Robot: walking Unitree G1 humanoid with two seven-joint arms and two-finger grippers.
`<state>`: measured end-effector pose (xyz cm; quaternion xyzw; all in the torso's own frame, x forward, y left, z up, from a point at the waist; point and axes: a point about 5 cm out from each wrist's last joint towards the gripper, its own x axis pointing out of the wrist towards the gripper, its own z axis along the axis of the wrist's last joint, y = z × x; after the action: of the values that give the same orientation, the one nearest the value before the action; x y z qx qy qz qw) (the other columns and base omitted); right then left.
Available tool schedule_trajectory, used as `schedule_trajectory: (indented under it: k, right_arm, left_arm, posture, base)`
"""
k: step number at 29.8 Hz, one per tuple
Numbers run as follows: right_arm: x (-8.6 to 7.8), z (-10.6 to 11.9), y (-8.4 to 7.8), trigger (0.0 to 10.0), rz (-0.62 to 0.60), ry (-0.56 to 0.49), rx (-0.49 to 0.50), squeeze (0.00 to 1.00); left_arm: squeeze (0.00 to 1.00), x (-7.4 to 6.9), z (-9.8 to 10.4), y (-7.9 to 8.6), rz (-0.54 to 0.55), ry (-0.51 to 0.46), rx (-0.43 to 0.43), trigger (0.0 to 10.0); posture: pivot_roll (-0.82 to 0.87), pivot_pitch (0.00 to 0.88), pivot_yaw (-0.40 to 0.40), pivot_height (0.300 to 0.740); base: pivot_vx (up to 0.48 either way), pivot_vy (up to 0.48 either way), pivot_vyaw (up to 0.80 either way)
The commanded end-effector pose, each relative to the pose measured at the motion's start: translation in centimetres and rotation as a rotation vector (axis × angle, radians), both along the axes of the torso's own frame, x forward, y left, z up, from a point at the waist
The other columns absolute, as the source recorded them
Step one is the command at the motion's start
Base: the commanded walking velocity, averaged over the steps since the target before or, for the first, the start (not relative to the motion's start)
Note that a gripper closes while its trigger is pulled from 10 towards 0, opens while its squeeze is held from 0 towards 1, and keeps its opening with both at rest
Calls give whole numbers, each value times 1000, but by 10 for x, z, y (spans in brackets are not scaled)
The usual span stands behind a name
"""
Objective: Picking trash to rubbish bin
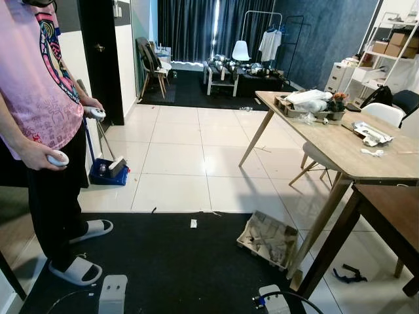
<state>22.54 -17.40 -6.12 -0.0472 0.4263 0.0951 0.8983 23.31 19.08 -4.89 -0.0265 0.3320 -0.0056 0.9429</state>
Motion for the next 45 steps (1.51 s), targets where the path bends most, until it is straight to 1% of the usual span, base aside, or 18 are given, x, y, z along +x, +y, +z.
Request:
schedule_trajectory:
  k: [1, 7, 11, 25, 45]
  right_arm:
    - [-2, -1, -2, 10000, -13, 5, -3, 0]
    - [-3, -2, -1, 10000, -14, 7, -3, 0]
    - [-4, -3, -2, 10000, -13, 10, -4, 0]
    - [-5, -3, -2, 10000, -5, 12, -9, 0]
    - [-5, -3, -2, 10000, -9, 13, -5, 0]
  left_arm:
    - [0, 0, -1, -2, -8, 6, 8, 10000]
    - [0, 3, 1, 0, 1, 4, 5, 10000]
    - [0, 5, 4, -1, 6, -16, -20, 10000]
    - [0, 2, 2, -2, 11, -11, -33, 10000]
    - [0, 3, 2, -2, 14, -6, -40, 10000]
  posture:
    - [36, 0, -65, 740]
    - [36, 0, -65, 740]
    - [36, 0, -64, 740]
    - [34, 0, -70, 740]
    - [36, 5, -70, 740]
  base:
    - [0, 0, 0]
    - [0, 0, 0]
    - [0, 0, 0]
    - [382, 0, 0]
    - [364, 0, 0]
